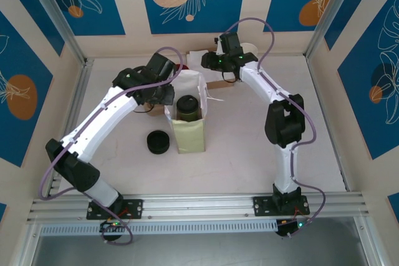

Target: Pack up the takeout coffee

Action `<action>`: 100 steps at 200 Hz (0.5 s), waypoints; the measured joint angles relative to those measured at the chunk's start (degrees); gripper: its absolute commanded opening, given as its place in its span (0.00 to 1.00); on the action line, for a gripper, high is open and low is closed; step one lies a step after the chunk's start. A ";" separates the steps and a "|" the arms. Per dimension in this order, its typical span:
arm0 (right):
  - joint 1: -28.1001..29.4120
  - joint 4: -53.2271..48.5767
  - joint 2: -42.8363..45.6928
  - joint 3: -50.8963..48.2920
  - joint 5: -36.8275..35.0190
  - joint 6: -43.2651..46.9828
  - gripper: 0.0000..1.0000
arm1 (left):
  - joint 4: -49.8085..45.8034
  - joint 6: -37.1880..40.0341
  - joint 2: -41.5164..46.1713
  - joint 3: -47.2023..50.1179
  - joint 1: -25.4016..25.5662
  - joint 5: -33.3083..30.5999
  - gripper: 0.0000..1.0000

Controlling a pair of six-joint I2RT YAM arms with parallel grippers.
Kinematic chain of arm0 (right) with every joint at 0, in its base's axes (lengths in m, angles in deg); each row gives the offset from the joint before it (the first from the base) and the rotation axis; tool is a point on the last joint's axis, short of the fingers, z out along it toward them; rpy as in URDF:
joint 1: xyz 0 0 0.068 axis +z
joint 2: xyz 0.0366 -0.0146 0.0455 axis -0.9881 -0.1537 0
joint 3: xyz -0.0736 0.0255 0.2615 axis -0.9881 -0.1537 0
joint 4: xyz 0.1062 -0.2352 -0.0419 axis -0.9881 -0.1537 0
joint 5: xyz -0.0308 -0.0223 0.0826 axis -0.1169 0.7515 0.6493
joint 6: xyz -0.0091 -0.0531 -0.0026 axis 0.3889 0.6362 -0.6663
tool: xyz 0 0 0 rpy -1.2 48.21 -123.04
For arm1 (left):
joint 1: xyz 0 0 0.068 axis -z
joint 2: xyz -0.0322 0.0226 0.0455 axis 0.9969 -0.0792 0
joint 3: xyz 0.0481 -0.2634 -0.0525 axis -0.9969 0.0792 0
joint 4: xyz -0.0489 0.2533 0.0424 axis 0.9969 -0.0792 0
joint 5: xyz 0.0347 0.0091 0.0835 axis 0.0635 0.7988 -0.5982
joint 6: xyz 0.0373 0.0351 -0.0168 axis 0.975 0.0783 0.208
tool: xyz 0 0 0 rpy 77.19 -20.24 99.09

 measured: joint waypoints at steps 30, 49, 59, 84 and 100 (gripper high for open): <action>0.55 -1.22 -5.88 6.78 -4.57 1.86 0.50 | 2.16 0.92 2.67 1.09 -0.35 3.78 0.46; 0.52 -2.25 -9.31 10.27 -7.10 2.73 0.51 | 3.39 1.42 3.93 1.09 -0.35 4.81 0.49; 0.52 -3.06 -11.17 12.50 -8.24 3.19 0.51 | 3.63 1.42 4.50 1.09 -0.37 5.14 0.49; 0.52 -5.66 -16.41 19.37 -10.47 4.57 0.53 | 3.67 1.77 5.42 1.09 -0.46 5.25 0.50; 0.55 -6.80 -19.34 23.12 -11.67 5.49 0.55 | 3.69 2.23 6.05 1.09 -0.46 5.18 0.50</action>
